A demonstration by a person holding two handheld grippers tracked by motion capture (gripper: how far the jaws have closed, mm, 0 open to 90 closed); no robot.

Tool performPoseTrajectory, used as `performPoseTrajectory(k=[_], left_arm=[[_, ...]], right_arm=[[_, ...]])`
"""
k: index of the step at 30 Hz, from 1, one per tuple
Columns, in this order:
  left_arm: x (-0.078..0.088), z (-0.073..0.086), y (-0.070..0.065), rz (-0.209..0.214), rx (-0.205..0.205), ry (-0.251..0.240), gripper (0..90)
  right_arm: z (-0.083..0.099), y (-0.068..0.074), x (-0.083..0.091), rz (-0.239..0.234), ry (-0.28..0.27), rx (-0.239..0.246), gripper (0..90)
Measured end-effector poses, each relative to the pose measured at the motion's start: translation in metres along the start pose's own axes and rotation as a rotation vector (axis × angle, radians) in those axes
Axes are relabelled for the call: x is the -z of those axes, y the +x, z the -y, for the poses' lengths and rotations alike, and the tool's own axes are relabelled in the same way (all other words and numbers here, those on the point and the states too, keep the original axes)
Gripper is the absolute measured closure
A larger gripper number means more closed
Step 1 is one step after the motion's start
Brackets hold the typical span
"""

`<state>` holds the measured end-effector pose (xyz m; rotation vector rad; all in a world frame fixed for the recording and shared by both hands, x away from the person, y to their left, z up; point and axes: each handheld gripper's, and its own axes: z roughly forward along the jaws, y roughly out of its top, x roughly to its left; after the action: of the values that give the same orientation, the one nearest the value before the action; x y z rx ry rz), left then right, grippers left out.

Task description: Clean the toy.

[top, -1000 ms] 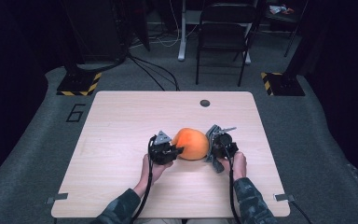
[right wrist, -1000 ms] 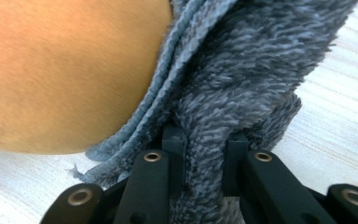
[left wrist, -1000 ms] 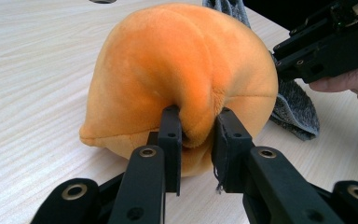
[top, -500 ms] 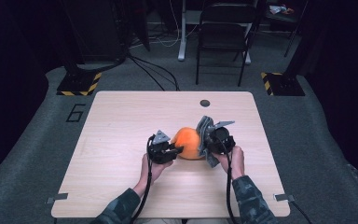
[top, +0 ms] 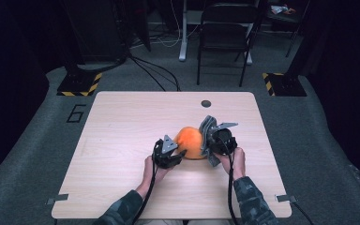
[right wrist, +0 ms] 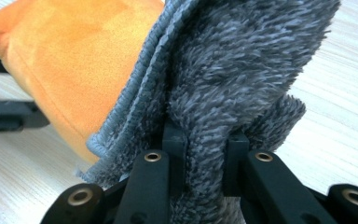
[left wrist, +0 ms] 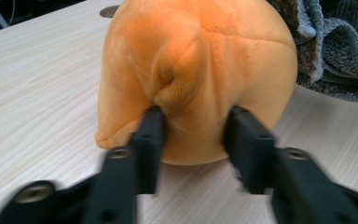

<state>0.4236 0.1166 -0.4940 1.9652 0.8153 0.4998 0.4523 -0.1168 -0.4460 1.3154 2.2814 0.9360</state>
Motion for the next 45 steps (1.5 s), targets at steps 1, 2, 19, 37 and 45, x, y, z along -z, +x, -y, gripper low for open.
performPoseTrajectory(k=[1, 2, 19, 37, 45], left_arm=[[0.0, 0.0, 0.0, -0.003, 0.002, 0.002, 73.7], [0.001, -0.001, 0.0, -0.007, -0.001, 0.003, 77.3], [0.012, -0.013, -0.007, 0.078, 0.079, 0.004, 83.9], [0.008, -0.009, -0.001, 0.096, 0.092, 0.007, 83.2], [0.009, -0.009, 0.001, 0.102, 0.09, -0.006, 83.1]], right_arm=[[0.0, 0.0, 0.0, 0.001, 0.0, 0.002, 76.9], [0.0, 0.0, 0.001, -0.003, 0.0, -0.002, 76.9], [-0.024, 0.049, 0.029, -0.038, -0.085, 0.128, 76.7], [0.007, -0.006, -0.006, 0.087, 0.074, 0.009, 76.6], [0.016, -0.024, -0.016, 0.048, 0.118, -0.06, 76.5]])
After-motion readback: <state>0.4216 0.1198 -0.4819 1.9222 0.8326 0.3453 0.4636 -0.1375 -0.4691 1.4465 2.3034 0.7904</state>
